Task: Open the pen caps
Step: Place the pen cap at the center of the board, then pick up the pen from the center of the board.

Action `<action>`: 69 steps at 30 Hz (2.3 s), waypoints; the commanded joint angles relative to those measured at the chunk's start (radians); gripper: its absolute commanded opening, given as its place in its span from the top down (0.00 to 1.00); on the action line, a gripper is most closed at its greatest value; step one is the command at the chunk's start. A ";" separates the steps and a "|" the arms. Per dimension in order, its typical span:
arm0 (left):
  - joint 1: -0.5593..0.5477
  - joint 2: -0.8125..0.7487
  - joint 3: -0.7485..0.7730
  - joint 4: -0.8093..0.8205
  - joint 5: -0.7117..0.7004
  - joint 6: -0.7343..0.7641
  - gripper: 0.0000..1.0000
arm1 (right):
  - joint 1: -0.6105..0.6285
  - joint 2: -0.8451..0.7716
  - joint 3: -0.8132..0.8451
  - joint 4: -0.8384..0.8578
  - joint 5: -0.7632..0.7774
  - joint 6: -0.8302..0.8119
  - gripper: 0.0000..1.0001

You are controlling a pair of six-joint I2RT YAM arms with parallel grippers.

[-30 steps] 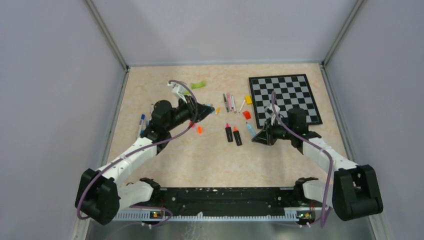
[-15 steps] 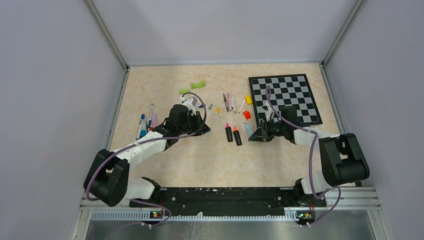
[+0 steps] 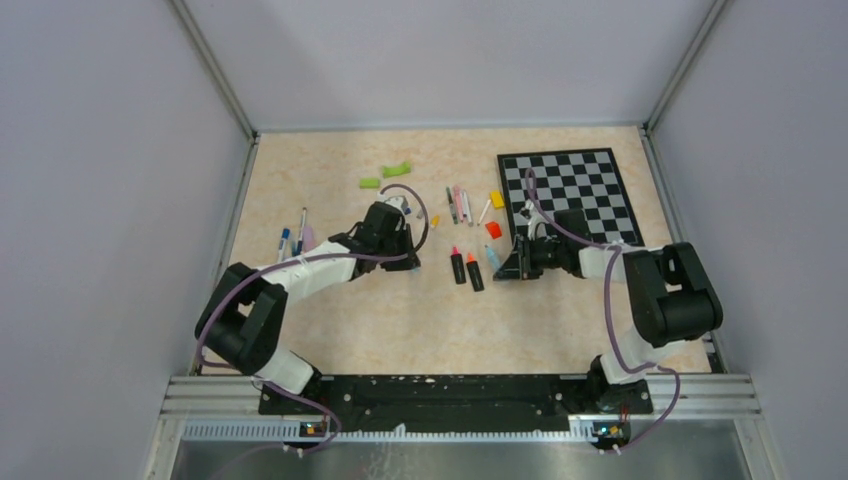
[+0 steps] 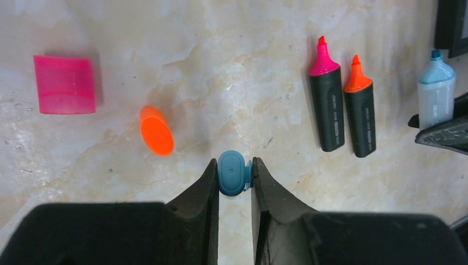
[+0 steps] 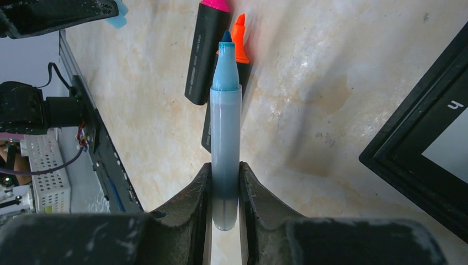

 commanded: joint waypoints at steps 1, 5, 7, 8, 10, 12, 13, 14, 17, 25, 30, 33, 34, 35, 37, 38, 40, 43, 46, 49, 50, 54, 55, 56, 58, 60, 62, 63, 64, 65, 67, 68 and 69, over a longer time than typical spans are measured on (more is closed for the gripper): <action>-0.007 0.042 0.058 -0.070 -0.067 0.000 0.89 | 0.015 0.030 0.047 0.011 -0.021 0.011 0.82; -0.008 0.075 0.069 -0.079 -0.056 0.003 0.87 | 0.035 0.047 0.063 -0.009 -0.010 0.012 0.80; -0.008 0.089 0.075 -0.081 -0.056 0.008 0.84 | 0.044 0.050 0.068 -0.016 -0.001 0.010 0.79; -0.008 0.096 0.082 -0.087 -0.057 0.010 0.83 | 0.047 0.049 0.070 -0.022 0.004 0.010 0.78; -0.007 0.107 0.093 -0.095 -0.059 0.017 0.80 | 0.048 0.050 0.073 -0.028 0.008 0.009 0.74; -0.009 0.112 0.105 -0.102 -0.061 0.021 0.77 | 0.049 0.049 0.075 -0.033 0.011 0.009 0.72; -0.008 0.114 0.108 -0.105 -0.063 0.023 0.76 | 0.049 0.050 0.076 -0.034 0.014 0.010 0.69; -0.009 0.114 0.112 -0.107 -0.064 0.025 0.75 | 0.048 0.049 0.076 -0.035 0.013 0.010 0.69; -0.008 0.113 0.122 -0.116 -0.067 0.030 0.71 | 0.048 0.048 0.079 -0.040 0.008 0.009 0.67; -0.007 0.095 0.136 -0.149 -0.082 0.048 0.62 | 0.051 0.021 0.100 -0.110 -0.004 -0.056 0.60; -0.009 0.088 0.152 -0.168 -0.079 0.059 0.61 | 0.055 -0.030 0.121 -0.182 0.014 -0.146 0.55; -0.008 0.071 0.163 -0.181 -0.078 0.064 0.59 | 0.054 -0.075 0.132 -0.236 0.021 -0.225 0.52; -0.007 0.065 0.166 -0.186 -0.079 0.066 0.59 | 0.054 -0.089 0.136 -0.258 0.016 -0.267 0.51; -0.008 0.057 0.169 -0.191 -0.077 0.069 0.59 | 0.054 -0.101 0.141 -0.281 0.009 -0.302 0.50; -0.008 0.037 0.176 -0.202 -0.074 0.076 0.59 | 0.055 -0.120 0.152 -0.335 -0.008 -0.374 0.48; -0.009 0.026 0.176 -0.206 -0.069 0.080 0.59 | 0.054 -0.129 0.161 -0.369 -0.016 -0.419 0.47; -0.008 -0.014 0.174 -0.207 -0.055 0.089 0.58 | 0.051 -0.149 0.172 -0.429 -0.028 -0.488 0.46; -0.007 -0.082 0.154 -0.195 -0.041 0.131 0.56 | 0.048 -0.187 0.171 -0.469 -0.042 -0.566 0.45; -0.007 -0.167 0.109 -0.175 -0.075 0.180 0.51 | 0.039 -0.221 0.166 -0.504 -0.064 -0.628 0.45; -0.001 -0.259 0.058 -0.145 -0.112 0.228 0.46 | 0.019 -0.264 0.158 -0.516 -0.077 -0.664 0.45; 0.002 -0.288 0.041 -0.136 -0.132 0.242 0.42 | 0.010 -0.284 0.152 -0.514 -0.080 -0.667 0.45; 0.024 -0.384 -0.008 -0.095 -0.193 0.310 0.25 | -0.017 -0.321 0.137 -0.500 -0.094 -0.669 0.45; 0.032 -0.398 -0.018 -0.086 -0.215 0.327 0.19 | -0.017 -0.326 0.135 -0.499 -0.095 -0.669 0.45; 0.040 -0.408 -0.024 -0.080 -0.242 0.342 0.13 | -0.019 -0.330 0.135 -0.497 -0.097 -0.669 0.45; 0.068 -0.414 -0.033 -0.079 -0.277 0.371 0.02 | -0.019 -0.334 0.133 -0.498 -0.097 -0.671 0.45; 0.123 -0.403 -0.030 -0.088 -0.280 0.387 0.01 | -0.018 -0.338 0.133 -0.498 -0.096 -0.674 0.45; 0.184 -0.378 -0.027 -0.102 -0.276 0.389 0.01 | -0.019 -0.340 0.133 -0.498 -0.096 -0.677 0.45; 0.217 -0.364 -0.024 -0.107 -0.265 0.387 0.01 | -0.018 -0.342 0.133 -0.498 -0.095 -0.676 0.45; 0.255 -0.349 -0.021 -0.116 -0.253 0.382 0.01 | -0.019 -0.343 0.133 -0.497 -0.094 -0.677 0.45; 0.294 -0.332 -0.017 -0.121 -0.235 0.378 0.01 | -0.018 -0.345 0.133 -0.496 -0.094 -0.677 0.45; 0.368 -0.295 -0.012 -0.127 -0.189 0.369 0.01 | -0.018 -0.347 0.133 -0.495 -0.093 -0.676 0.45; 0.404 -0.275 -0.009 -0.129 -0.166 0.367 0.01 | -0.019 -0.347 0.133 -0.495 -0.091 -0.675 0.45; 0.437 -0.255 -0.008 -0.128 -0.144 0.367 0.01 | -0.019 -0.347 0.133 -0.495 -0.091 -0.675 0.45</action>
